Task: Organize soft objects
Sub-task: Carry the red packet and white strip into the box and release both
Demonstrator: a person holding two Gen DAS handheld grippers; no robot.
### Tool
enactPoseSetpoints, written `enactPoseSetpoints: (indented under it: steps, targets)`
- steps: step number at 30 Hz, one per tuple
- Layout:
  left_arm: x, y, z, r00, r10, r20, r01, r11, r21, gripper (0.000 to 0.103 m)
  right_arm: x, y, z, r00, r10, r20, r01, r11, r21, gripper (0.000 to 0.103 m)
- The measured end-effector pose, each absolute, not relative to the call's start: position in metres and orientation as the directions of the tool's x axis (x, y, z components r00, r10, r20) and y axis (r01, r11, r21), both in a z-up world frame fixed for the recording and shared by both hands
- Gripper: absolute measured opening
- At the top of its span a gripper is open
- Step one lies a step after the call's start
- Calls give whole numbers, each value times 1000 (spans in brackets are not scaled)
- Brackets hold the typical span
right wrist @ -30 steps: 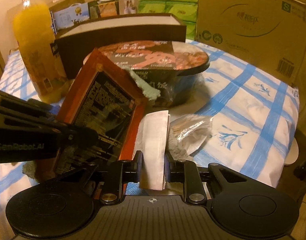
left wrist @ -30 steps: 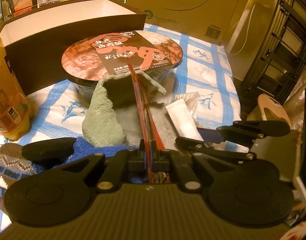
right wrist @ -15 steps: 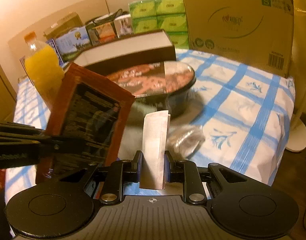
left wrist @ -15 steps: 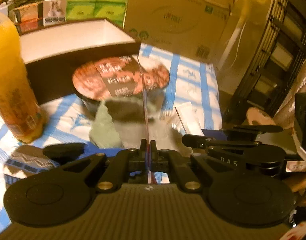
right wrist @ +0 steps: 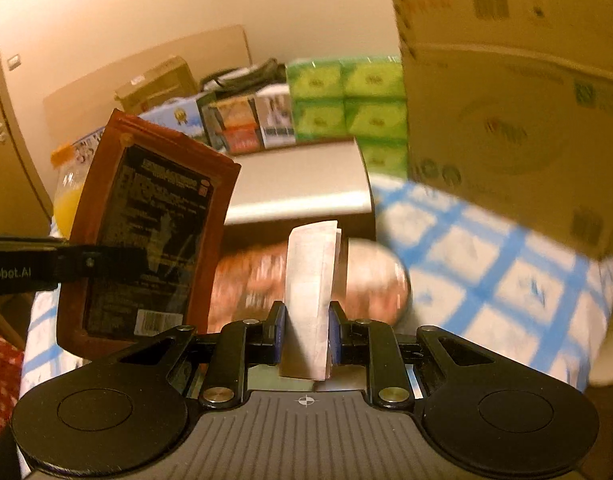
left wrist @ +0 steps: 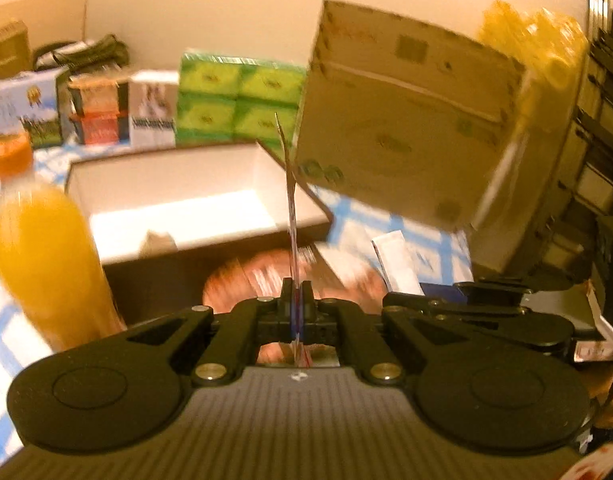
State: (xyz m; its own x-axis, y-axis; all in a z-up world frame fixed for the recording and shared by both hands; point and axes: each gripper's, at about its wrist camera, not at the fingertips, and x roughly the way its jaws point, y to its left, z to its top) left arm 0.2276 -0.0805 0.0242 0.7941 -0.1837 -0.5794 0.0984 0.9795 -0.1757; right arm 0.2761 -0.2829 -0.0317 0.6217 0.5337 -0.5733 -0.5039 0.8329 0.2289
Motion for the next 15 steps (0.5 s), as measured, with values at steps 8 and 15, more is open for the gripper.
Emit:
enactPoseSetpoints:
  steps: [8, 15]
  targets:
    - [306, -72, 54, 860, -64, -506, -7, 990, -138, 1, 357, -259, -9, 645, 571, -508, -561, 805, 192, 22]
    - [374, -65, 52, 862, 28, -507, -100, 988, -115, 1, 422, -246, -12, 612, 610, -504, -575, 780, 246, 22]
